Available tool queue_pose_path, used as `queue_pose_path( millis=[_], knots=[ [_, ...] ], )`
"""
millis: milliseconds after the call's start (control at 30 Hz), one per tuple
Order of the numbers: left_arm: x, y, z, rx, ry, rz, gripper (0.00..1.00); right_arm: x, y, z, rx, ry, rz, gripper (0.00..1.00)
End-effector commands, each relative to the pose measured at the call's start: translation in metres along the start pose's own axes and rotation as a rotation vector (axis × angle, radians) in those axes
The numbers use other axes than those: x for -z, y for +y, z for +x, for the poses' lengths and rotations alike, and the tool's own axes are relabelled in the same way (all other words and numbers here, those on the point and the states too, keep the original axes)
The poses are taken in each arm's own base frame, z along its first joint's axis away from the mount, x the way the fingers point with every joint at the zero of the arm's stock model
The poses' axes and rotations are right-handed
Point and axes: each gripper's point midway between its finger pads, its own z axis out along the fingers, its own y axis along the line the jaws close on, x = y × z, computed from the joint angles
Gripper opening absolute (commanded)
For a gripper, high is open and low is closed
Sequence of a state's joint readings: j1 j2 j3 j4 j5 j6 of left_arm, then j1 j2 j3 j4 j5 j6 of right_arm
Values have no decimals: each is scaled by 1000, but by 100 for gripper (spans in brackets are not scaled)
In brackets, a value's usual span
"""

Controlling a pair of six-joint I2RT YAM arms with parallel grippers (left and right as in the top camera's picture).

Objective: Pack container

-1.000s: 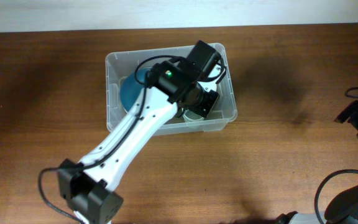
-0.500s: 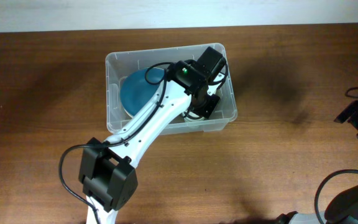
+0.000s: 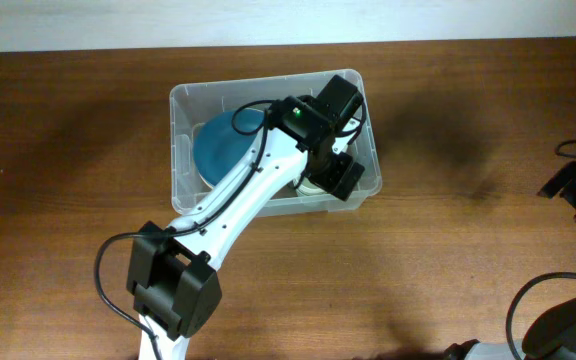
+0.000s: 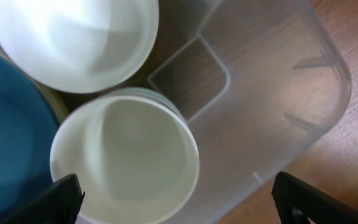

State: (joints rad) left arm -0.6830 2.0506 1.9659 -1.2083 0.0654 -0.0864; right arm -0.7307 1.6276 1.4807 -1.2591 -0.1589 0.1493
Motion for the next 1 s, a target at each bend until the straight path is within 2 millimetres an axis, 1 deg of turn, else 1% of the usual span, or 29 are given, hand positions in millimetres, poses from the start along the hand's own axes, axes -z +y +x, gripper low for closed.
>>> queue_pose_path(
  millis=[0,67,133,167,233,300,367,433,533,633,733,833,967],
  knots=[
    [38,15,-18,8,-86,-56,100,5,0,0,3,-17,-4,99],
    [66,27,-19,20,-130,-104,99,5,0,0,3,-17,-4,99],
    [100,40,-14,43,-176,-158,100,5,0,0,3,-17,-4,99],
    [130,55,-1,84,-204,-213,100,5,0,0,3,-17,-4,99],
    [158,71,17,151,-222,-268,100,5,0,0,4,-17,-4,99],
    [189,85,39,243,-247,-313,100,5,0,0,3,-17,-4,99],
    [212,91,59,313,-274,-315,100,5,0,0,3,-17,-4,99],
    [233,90,77,356,-309,-310,100,5,0,0,3,-17,-4,99],
    [254,86,98,378,-372,-297,100,5,0,0,3,-17,-4,99],
    [266,82,117,428,-436,-276,100,5,0,0,3,-17,-4,99],
    [269,81,137,476,-471,-260,100,5,0,0,3,-17,-4,99],
    [269,81,151,478,-467,-260,100,5,0,0,3,-17,-4,99],
    [272,80,160,477,-463,-261,100,5,0,0,3,-17,-4,99]
  ],
)
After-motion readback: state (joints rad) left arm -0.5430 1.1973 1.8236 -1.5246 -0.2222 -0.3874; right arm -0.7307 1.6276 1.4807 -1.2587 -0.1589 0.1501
